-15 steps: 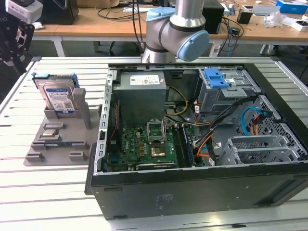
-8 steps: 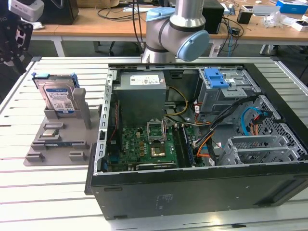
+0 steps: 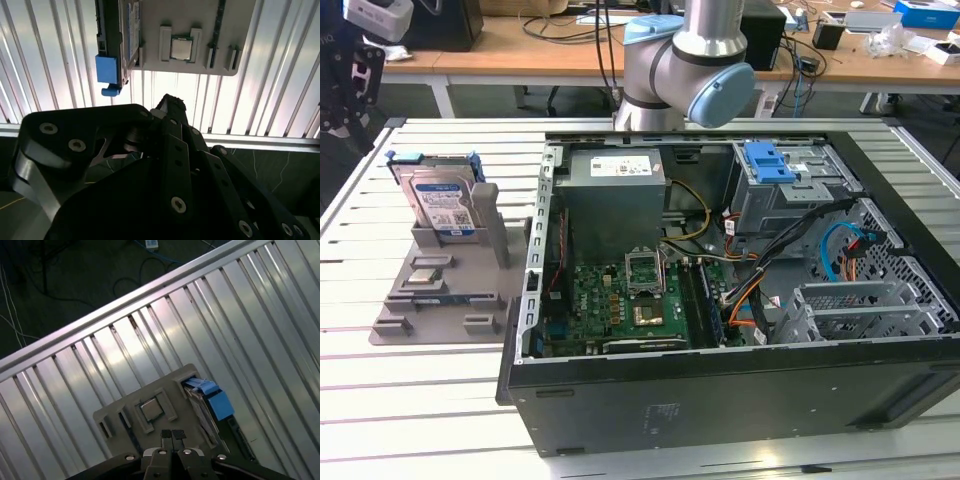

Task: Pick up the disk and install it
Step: 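Pick up the disk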

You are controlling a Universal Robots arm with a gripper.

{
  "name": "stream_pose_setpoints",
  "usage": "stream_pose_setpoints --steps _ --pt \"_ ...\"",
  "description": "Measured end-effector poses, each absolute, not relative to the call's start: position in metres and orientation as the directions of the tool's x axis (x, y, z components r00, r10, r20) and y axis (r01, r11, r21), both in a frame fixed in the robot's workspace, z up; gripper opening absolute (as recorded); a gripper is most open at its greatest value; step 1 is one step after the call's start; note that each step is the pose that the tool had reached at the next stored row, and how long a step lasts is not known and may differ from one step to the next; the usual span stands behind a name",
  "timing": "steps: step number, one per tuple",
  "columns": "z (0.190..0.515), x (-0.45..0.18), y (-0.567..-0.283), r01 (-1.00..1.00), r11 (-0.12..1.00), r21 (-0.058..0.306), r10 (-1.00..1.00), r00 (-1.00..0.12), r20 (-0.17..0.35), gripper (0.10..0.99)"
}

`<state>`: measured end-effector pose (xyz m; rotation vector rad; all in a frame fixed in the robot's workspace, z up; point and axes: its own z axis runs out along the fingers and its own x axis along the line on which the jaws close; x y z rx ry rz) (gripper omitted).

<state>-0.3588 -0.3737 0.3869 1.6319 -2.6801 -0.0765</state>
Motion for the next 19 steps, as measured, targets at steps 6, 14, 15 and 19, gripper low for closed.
stream_pose_setpoints --steps 6,14,15,19 --pt "0.3869 -0.3588 -0.3737 -0.927 0.374 0.043 -0.927 -0.375 -0.022 0.106" --pt "0.3868 -0.3588 -0.3736 -0.973 0.228 0.042 -0.973 -0.229 -0.021 0.106" --pt "0.3868 -0.3588 -0.3736 -0.978 0.205 0.042 -0.978 -0.206 -0.021 0.106" --pt "0.3869 -0.3589 -0.3736 -0.992 0.121 0.042 -0.992 -0.122 -0.021 0.106"
